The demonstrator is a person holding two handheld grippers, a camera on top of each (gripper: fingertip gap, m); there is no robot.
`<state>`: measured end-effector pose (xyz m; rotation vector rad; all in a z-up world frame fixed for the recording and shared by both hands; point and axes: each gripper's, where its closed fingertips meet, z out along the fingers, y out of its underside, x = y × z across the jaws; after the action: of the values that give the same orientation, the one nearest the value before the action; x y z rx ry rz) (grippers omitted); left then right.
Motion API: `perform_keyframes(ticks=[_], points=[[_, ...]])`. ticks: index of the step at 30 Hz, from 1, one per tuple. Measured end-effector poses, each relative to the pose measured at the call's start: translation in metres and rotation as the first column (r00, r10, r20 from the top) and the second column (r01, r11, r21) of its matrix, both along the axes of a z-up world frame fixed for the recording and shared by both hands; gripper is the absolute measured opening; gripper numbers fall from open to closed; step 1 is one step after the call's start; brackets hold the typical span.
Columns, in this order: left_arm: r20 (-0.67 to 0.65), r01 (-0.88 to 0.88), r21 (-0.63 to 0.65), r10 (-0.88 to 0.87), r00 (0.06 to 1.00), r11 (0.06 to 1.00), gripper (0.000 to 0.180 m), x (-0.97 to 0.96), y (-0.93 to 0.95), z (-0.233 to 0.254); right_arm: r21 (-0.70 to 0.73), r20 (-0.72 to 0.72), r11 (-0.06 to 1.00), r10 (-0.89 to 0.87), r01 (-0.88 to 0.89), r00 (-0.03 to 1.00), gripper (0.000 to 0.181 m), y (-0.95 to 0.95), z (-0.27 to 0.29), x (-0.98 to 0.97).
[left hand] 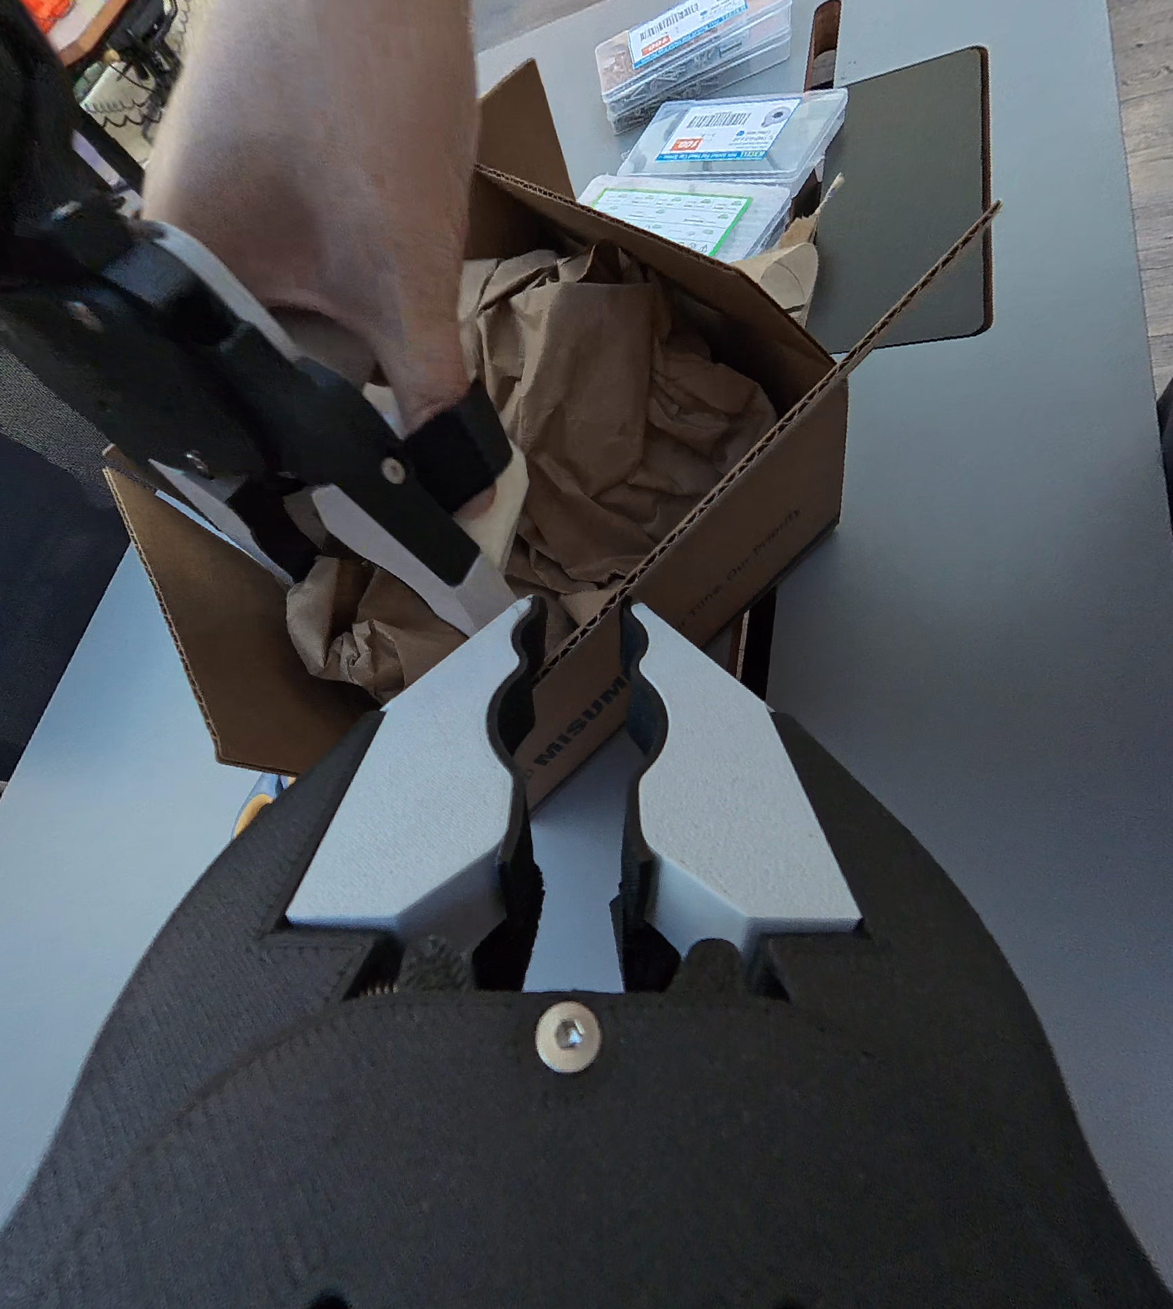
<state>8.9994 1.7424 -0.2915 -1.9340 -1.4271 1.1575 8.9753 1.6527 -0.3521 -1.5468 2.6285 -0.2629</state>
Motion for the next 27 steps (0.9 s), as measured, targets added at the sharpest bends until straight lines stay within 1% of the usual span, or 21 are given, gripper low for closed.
perform_keyframes(ticks=[1,2,3,5,8,10,12,15,19,21,27], points=[[-0.006,-0.004,-0.001,0.004,1.000,1.000,0.019,0.000,0.000,0.000,-0.051,0.004,0.998,-0.019,0.019,1.000,0.097,-0.002,-0.004,0.000],[-0.013,-0.008,-0.007,0.008,1.000,1.000,0.019,-0.001,0.000,0.000,-0.069,0.005,0.996,-0.062,0.062,0.998,0.101,-0.001,-0.007,0.001],[-0.017,-0.010,-0.007,0.010,1.000,1.000,0.019,0.000,0.001,0.000,-0.101,0.007,0.990,-0.098,0.098,0.995,0.100,-0.004,-0.010,0.001],[-0.021,-0.017,0.003,0.017,1.000,1.000,0.019,0.000,0.001,-0.001,-0.180,0.001,0.977,-0.114,0.112,0.993,0.095,-0.012,-0.014,0.001],[-0.016,-0.023,0.013,0.023,1.000,1.000,0.019,0.001,0.001,-0.001,-0.220,0.021,0.970,-0.104,0.106,0.994,0.084,-0.017,-0.014,0.000],[-0.012,-0.025,0.018,0.026,1.000,1.000,0.019,0.002,0.002,-0.002,-0.241,0.055,0.964,-0.102,0.112,0.993,0.071,-0.016,-0.007,-0.002],[-0.006,-0.029,0.025,0.029,1.000,0.999,0.019,0.002,0.002,-0.002,-0.269,0.096,0.958,-0.080,0.104,0.992,0.062,-0.013,0.003,-0.003],[0.006,-0.036,0.041,0.035,0.999,0.999,0.019,0.003,0.002,-0.003,-0.318,0.144,0.942,-0.060,0.103,0.988,0.058,-0.010,0.022,-0.008],[0.027,-0.036,0.060,0.035,0.999,0.998,0.019,0.004,0.003,-0.004,-0.370,0.272,0.913,-0.070,0.171,0.960,0.055,-0.010,0.063,-0.014],[0.043,-0.031,0.067,0.028,0.999,0.997,0.019,0.003,0.004,-0.005,-0.395,0.310,0.898,-0.066,0.192,0.948,0.055,-0.010,0.082,-0.021],[0.079,-0.008,0.090,0.001,0.997,0.996,0.020,-0.001,0.008,-0.006,-0.363,0.459,0.887,-0.095,0.284,0.884,0.054,0.003,0.131,-0.041]])
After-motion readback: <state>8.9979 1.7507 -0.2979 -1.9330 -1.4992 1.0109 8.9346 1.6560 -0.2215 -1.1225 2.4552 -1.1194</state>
